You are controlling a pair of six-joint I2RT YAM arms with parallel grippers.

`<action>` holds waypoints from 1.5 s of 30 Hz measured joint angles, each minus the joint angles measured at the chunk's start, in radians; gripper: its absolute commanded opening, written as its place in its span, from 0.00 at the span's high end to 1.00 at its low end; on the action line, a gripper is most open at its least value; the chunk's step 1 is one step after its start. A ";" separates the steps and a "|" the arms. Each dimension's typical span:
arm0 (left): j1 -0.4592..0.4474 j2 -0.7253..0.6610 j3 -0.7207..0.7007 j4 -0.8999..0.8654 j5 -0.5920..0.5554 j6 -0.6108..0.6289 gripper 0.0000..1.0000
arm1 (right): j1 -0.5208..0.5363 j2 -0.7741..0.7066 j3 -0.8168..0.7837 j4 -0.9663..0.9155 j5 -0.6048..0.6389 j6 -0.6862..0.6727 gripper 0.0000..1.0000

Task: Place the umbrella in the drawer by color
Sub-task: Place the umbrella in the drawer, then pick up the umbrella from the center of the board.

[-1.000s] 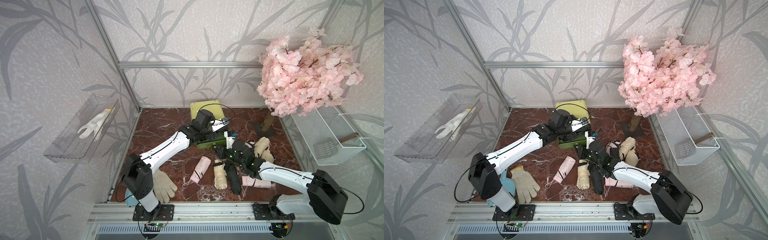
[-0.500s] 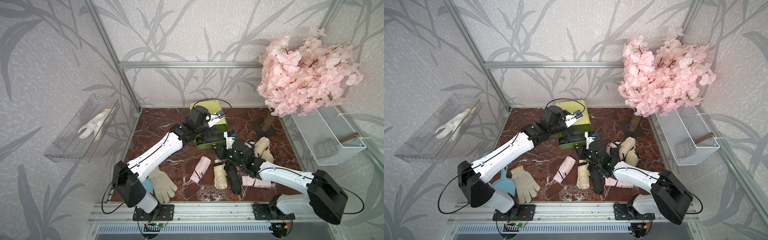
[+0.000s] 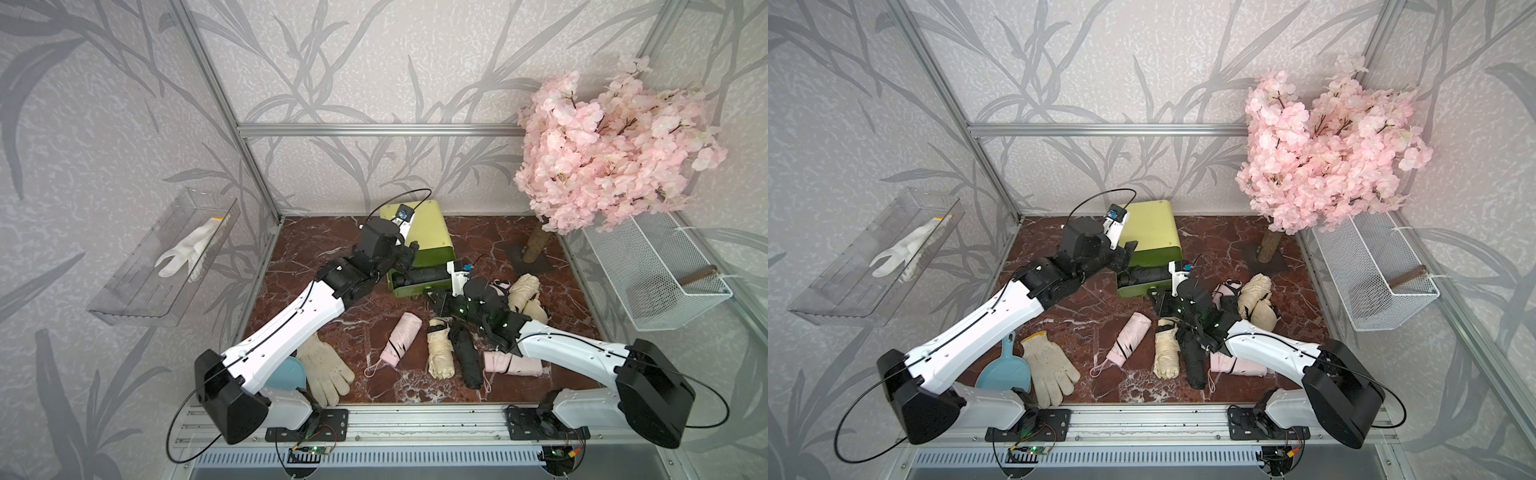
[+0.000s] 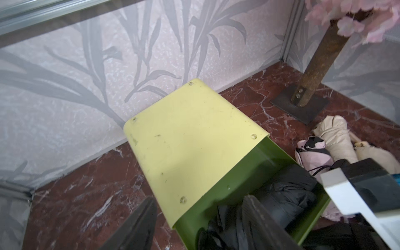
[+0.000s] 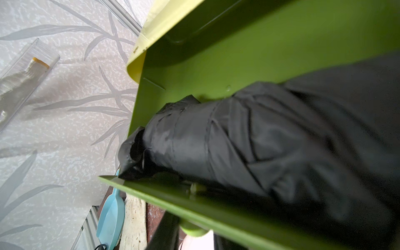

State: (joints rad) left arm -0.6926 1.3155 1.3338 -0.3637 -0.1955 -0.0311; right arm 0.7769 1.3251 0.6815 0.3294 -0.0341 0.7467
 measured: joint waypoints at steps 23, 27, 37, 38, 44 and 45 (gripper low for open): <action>-0.473 -0.256 -0.548 0.135 -0.066 -0.660 0.23 | -0.070 0.031 0.093 -0.126 -0.055 -0.048 0.93; -0.587 -0.104 -0.533 0.224 -0.159 -0.682 0.22 | -0.090 0.050 0.122 -0.149 -0.078 -0.061 0.93; -0.642 0.130 -0.449 0.357 -0.221 -0.779 0.19 | -0.178 0.055 0.154 -0.210 -0.188 -0.092 0.93; -0.642 0.150 -0.436 0.353 -0.221 -0.794 0.19 | -0.187 0.056 0.159 -0.215 -0.195 -0.094 0.93; -0.642 0.304 -0.286 0.248 -0.207 -0.888 0.18 | -0.203 0.079 0.184 -0.242 -0.233 -0.108 0.92; -0.642 0.319 -0.272 0.233 -0.202 -0.901 0.18 | -0.204 0.084 0.190 -0.244 -0.237 -0.108 0.92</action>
State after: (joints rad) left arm -1.3346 1.6348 1.0622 -0.1303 -0.3977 -0.9318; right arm 0.5728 1.4086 0.8711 0.0856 -0.2707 0.6384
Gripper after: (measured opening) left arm 0.816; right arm 0.258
